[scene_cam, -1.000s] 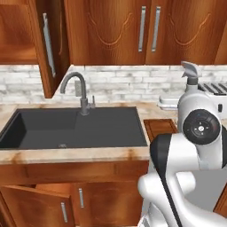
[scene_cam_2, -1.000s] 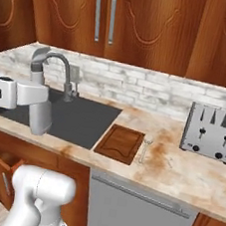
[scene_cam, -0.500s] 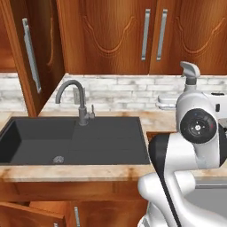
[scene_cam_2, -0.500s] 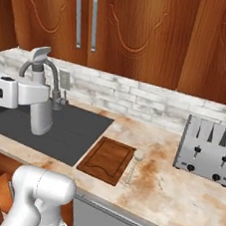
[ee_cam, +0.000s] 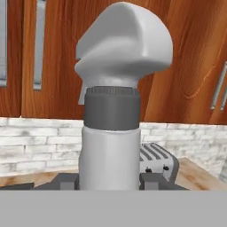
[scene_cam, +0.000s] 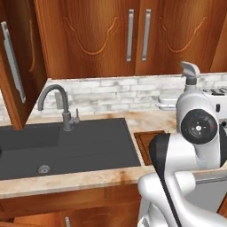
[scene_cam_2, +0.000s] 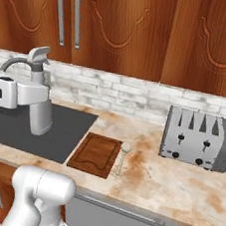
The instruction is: Grab the spray bottle from the cabinet, then place it next to the cutting board for sanitizing. Then grab the dish brush from the countertop next to the sink and place it next to the cutting board.
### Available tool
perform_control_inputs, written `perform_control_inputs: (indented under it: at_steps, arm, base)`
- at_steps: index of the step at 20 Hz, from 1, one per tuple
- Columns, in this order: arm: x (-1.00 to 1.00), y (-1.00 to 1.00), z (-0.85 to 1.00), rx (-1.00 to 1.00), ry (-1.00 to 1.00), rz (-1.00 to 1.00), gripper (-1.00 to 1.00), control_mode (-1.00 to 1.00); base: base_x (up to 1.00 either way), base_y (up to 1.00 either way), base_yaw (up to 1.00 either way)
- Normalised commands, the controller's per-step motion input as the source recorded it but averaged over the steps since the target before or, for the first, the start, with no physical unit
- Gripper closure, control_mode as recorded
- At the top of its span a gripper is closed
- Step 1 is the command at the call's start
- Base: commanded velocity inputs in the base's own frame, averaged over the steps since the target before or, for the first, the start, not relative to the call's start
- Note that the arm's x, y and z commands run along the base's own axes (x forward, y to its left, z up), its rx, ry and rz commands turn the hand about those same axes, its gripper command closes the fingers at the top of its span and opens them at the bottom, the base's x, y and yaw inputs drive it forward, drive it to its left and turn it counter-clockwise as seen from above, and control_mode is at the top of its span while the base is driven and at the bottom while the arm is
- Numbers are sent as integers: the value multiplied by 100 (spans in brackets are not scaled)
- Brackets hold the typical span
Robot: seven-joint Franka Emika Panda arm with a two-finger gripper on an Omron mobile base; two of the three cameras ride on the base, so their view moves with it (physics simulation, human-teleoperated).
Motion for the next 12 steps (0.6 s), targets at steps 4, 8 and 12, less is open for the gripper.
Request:
perform_control_inputs:
  at_steps: [4, 8, 12]
  arm:
    - [0, 0, 0, 0, 0, 0, 100, 100]
    - [0, -40, -19, 1, 0, 2, 100, -100]
    - [0, -93, -53, 5, 0, 17, 100, -100]
  base:
    - [0, -28, -11]
    - [0, -27, 0]
    - [0, 0, 0]
